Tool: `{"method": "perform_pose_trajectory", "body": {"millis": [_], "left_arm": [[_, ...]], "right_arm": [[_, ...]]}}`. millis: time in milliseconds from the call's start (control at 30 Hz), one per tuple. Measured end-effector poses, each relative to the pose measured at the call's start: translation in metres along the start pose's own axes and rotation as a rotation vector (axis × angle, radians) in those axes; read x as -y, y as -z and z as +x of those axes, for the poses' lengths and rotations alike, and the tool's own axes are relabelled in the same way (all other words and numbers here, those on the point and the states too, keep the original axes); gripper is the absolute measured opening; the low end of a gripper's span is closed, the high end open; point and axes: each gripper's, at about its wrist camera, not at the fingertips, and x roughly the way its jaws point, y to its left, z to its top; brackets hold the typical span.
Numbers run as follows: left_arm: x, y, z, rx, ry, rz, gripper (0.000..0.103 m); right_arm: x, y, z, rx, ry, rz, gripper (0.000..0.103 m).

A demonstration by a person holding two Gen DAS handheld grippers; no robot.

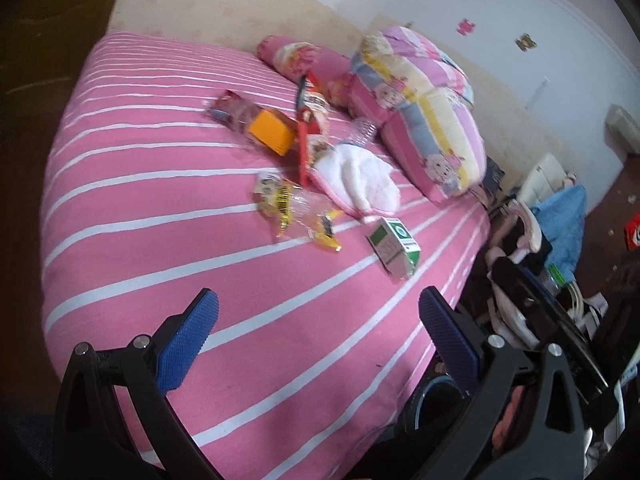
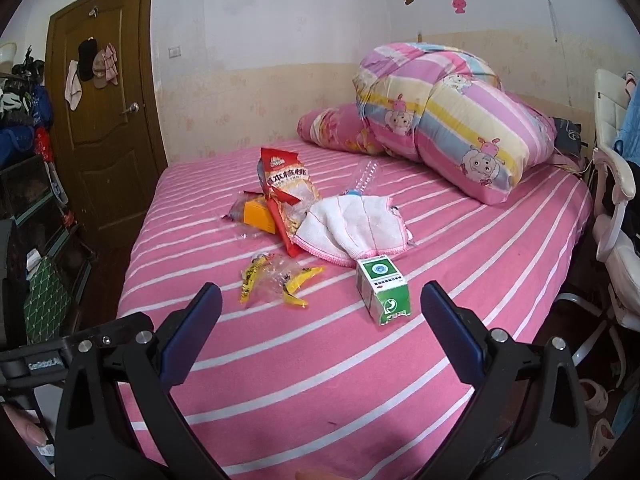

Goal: Collect trash
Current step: 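Grasp the yellow snack wrapper with the left tool while the right tool grasps the green medicine box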

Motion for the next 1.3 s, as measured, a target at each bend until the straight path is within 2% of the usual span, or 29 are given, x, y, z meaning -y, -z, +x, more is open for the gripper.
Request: {"method": "perform_pose_trajectory", "body": {"millis": [167, 267, 400, 533, 833, 1033, 1200, 1300], "left_arm": [[0.007, -0.009, 0.020, -0.036, -0.007, 0.050, 0.097], [0.008, -0.017, 0.038, -0.061, -0.021, 0.076, 0.097], [0.007, -0.030, 0.063, -0.088, -0.024, 0.096, 0.097], [0.009, -0.041, 0.091, -0.125, -0.022, 0.104, 0.097], [0.013, -0.065, 0.152, -0.173, -0.082, 0.131, 0.097], [0.007, -0.080, 0.187, -0.210, -0.109, 0.116, 0.097], [-0.001, -0.082, 0.214, -0.271, -0.154, 0.082, 0.097], [-0.006, -0.081, 0.224, -0.287, -0.165, 0.053, 0.096]], "right_arm": [[0.025, -0.006, 0.028, -0.089, -0.007, 0.076, 0.099], [0.037, -0.005, 0.053, -0.145, 0.022, 0.068, 0.099], [0.050, -0.007, 0.088, -0.221, 0.006, 0.049, 0.099], [0.059, -0.011, 0.118, -0.259, 0.024, 0.014, 0.099], [0.060, -0.017, 0.172, -0.316, 0.012, -0.040, 0.099], [0.059, -0.015, 0.198, -0.376, 0.008, -0.064, 0.098], [0.069, -0.012, 0.210, -0.412, 0.015, -0.041, 0.098], [0.077, -0.010, 0.217, -0.437, 0.018, -0.015, 0.093]]}}
